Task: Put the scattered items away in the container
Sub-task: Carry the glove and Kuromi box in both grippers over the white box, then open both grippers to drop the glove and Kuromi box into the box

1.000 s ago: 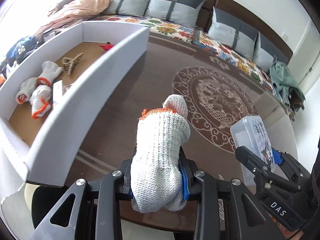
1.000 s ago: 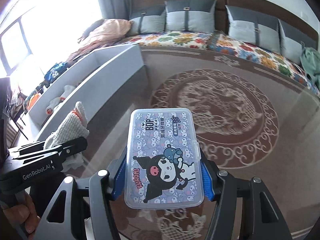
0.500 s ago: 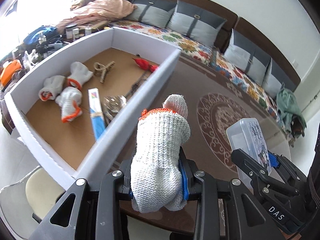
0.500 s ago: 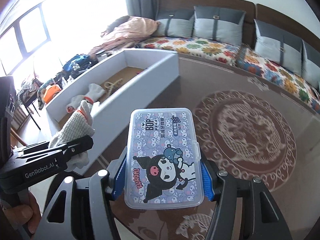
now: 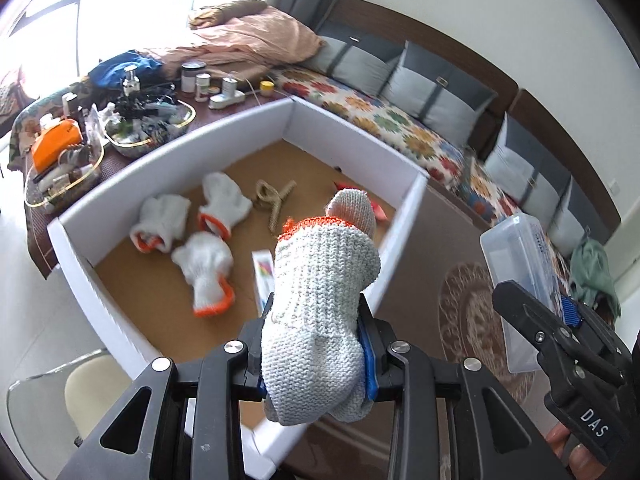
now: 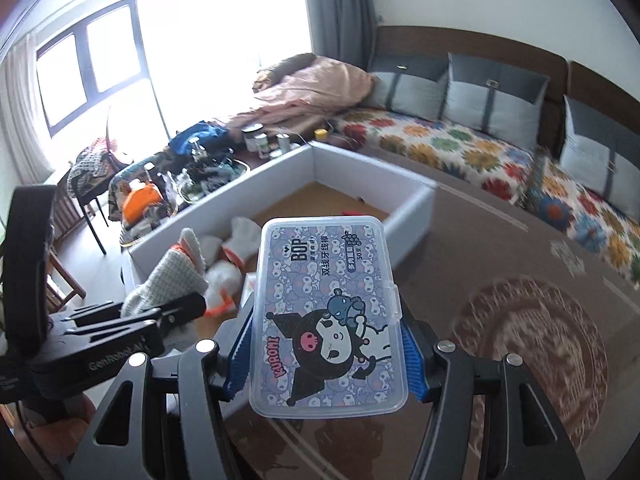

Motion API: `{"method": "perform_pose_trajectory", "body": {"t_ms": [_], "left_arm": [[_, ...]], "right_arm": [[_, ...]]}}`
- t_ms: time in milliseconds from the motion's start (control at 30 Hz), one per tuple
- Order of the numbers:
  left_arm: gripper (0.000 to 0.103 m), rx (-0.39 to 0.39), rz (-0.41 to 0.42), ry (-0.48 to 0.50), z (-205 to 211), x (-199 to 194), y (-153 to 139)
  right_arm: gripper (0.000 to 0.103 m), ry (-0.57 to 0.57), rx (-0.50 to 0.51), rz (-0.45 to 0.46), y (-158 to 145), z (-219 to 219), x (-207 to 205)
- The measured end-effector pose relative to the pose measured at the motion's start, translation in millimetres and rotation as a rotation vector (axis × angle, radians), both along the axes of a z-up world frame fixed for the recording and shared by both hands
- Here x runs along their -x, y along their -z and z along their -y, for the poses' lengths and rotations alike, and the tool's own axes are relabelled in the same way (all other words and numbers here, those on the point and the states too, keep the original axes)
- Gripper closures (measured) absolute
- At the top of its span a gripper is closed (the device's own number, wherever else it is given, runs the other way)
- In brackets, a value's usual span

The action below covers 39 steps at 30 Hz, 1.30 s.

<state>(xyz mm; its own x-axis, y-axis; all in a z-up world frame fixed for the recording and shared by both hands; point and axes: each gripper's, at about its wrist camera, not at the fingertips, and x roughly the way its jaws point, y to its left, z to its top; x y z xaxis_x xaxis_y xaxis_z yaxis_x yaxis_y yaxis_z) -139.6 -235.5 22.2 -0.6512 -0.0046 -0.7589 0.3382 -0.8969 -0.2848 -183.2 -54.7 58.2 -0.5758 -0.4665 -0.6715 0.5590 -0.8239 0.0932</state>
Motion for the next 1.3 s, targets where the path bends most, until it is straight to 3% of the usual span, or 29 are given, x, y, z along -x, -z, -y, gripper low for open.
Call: {"method": "perform_pose_trajectory", "body": {"t_ms": [300, 567, 1033, 1067, 1167, 1200, 1300], "left_arm": [[0.070, -0.016, -0.029, -0.069, 54, 55, -15], [0.070, -0.015, -0.008, -0.082, 77, 96, -4], [0.066, -0.064, 0.146, -0.129, 104, 140, 70], [0.060, -0.064, 0.167, -0.133, 106, 142, 75], [0.016, -0.086, 0.238, -0.167, 112, 145, 90], [0.015, -0.081, 0.235, -0.179, 114, 144, 90], [0.015, -0.064, 0.227, -0.190, 114, 142, 89]], "right_arm": [[0.042, -0.081, 0.009, -0.035, -20, 64, 62], [0.042, -0.111, 0.001, -0.034, -15, 103, 119], [0.041, -0.127, -0.070, 0.134, 75, 147, 203], [0.041, -0.126, -0.071, 0.169, 83, 149, 209], [0.040, -0.108, -0.121, 0.292, 107, 153, 223], [0.039, -0.096, -0.154, 0.322, 115, 154, 227], [0.039, -0.082, -0.138, 0.270, 115, 149, 227]]}}
